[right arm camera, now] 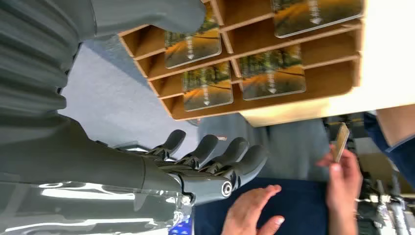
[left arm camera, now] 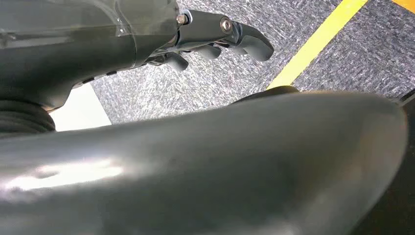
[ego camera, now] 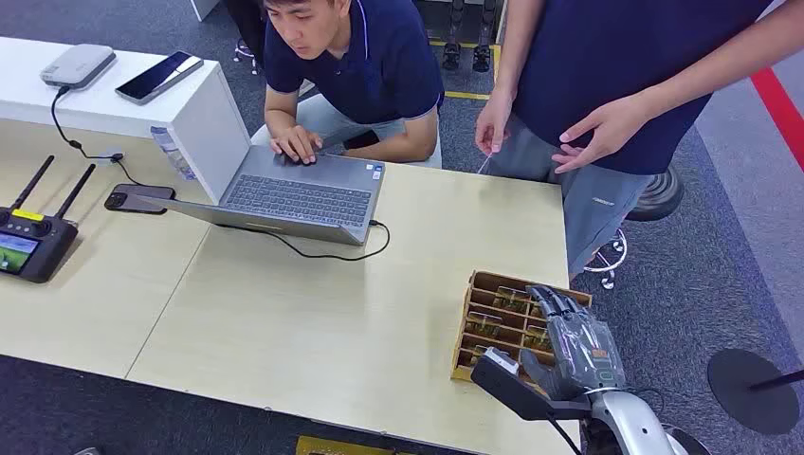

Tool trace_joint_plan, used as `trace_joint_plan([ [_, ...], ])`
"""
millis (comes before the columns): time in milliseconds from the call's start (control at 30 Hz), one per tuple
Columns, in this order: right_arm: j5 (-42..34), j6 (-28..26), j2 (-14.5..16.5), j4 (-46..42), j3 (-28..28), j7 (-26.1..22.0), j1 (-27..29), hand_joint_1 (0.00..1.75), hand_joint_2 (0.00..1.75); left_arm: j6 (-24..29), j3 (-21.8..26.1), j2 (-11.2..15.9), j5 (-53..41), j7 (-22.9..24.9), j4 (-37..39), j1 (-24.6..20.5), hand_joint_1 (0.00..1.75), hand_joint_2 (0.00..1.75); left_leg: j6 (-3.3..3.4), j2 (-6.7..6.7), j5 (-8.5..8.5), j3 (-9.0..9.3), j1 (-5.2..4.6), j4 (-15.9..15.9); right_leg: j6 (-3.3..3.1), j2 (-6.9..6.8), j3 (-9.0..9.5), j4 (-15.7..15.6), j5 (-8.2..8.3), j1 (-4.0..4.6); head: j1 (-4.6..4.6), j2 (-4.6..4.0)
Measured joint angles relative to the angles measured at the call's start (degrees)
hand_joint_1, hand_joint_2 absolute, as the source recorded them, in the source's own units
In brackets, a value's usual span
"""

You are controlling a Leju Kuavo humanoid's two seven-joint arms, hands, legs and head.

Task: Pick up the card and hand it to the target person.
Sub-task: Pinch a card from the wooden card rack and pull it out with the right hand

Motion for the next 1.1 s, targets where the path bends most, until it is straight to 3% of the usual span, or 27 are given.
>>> trace_joint_plan([
  [633, 0.1, -0.2, -0.9, 2.1, 0.9, 0.8, 0.6, 0.64, 1.75, -0.2, -1.2, 0.0, 0.0, 0.3, 0.0, 0.0, 0.0, 0.0, 0.0, 0.0, 0.0, -0.01, 0.0, 0.0, 0.0, 0.0, -0.01, 0.0, 0.0, 0.0, -0.01, 0.0],
  [800, 0.0, -0.4, -0.9, 2.9, 0.9, 0.7, 0.8, 0.79, 1.75, -0.2, -1.7, 0.0, 0.0, 0.3, 0.0, 0.0, 0.0, 0.0, 0.0, 0.0, 0.0, -0.01, 0.0, 0.0, 0.0, 0.0, -0.01, 0.0, 0.0, 0.0, -0.01, 0.0],
  [933, -0.2, -0.9, -0.9, 3.6, 0.9, 0.7, 0.9, 0.62, 1.75, -0.2, -2.0, 0.0, 0.0, 0.3, 0.0, 0.0, 0.0, 0.0, 0.0, 0.0, 0.0, -0.01, 0.0, 0.0, 0.0, 0.0, -0.01, 0.0, 0.0, 0.0, -0.01, 0.0],
  [1100, -0.4, -1.3, -0.9, 4.4, 0.9, 0.7, 0.9, 0.64, 1.75, -0.2, -2.1, 0.0, 0.0, 0.3, 0.0, 0.0, 0.0, 0.0, 0.0, 0.0, 0.0, -0.01, 0.0, 0.0, 0.0, 0.0, -0.01, 0.0, 0.0, 0.0, -0.01, 0.0],
])
